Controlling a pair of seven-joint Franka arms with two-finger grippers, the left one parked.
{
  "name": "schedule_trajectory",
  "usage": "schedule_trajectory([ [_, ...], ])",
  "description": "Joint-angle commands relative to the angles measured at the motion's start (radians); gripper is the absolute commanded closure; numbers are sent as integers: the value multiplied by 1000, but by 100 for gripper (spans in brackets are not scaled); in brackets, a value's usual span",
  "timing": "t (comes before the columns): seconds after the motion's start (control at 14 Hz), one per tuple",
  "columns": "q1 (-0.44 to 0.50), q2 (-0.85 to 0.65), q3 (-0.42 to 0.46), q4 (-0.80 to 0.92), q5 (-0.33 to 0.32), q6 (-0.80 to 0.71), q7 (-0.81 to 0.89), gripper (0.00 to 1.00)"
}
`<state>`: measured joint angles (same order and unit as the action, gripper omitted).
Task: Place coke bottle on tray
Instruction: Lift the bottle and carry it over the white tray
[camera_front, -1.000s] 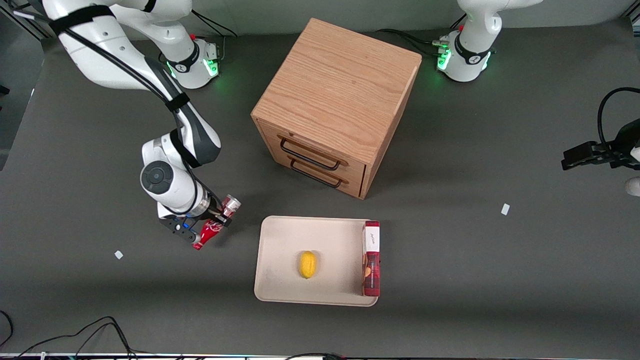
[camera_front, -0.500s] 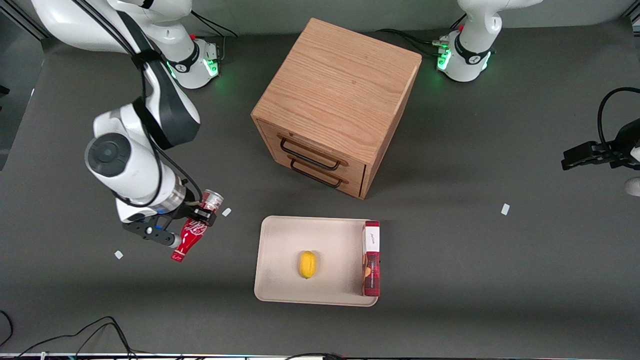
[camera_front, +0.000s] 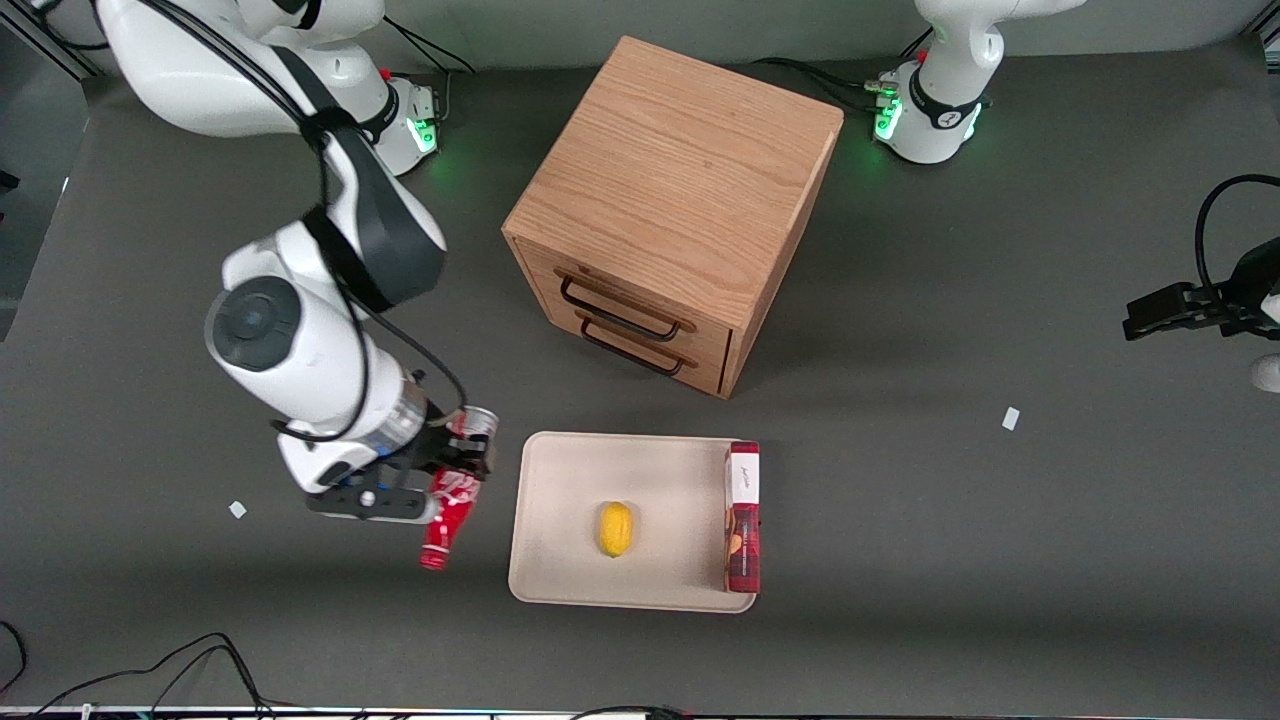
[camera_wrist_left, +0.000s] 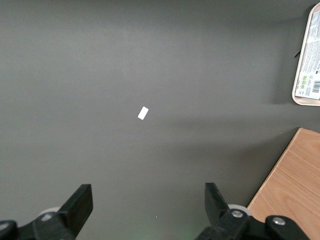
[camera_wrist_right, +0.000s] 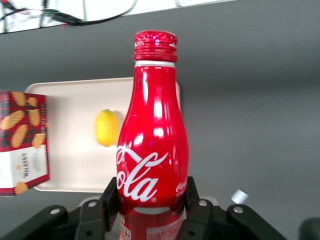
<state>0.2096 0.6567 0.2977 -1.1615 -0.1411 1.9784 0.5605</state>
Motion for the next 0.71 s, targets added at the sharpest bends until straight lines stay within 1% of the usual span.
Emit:
schedule_trajectory([
  [0.0,48,134,18,98,-21,104,-45,100],
  [0.14,56,211,20,99,-20,235,-82,100],
  [0.21,59,233,18,98,-21,258,-93,100],
  [0.36,56,267,6,97,-21,263,-137,100],
  [0.64,45,343,5,92,-21,283,-149,100],
])
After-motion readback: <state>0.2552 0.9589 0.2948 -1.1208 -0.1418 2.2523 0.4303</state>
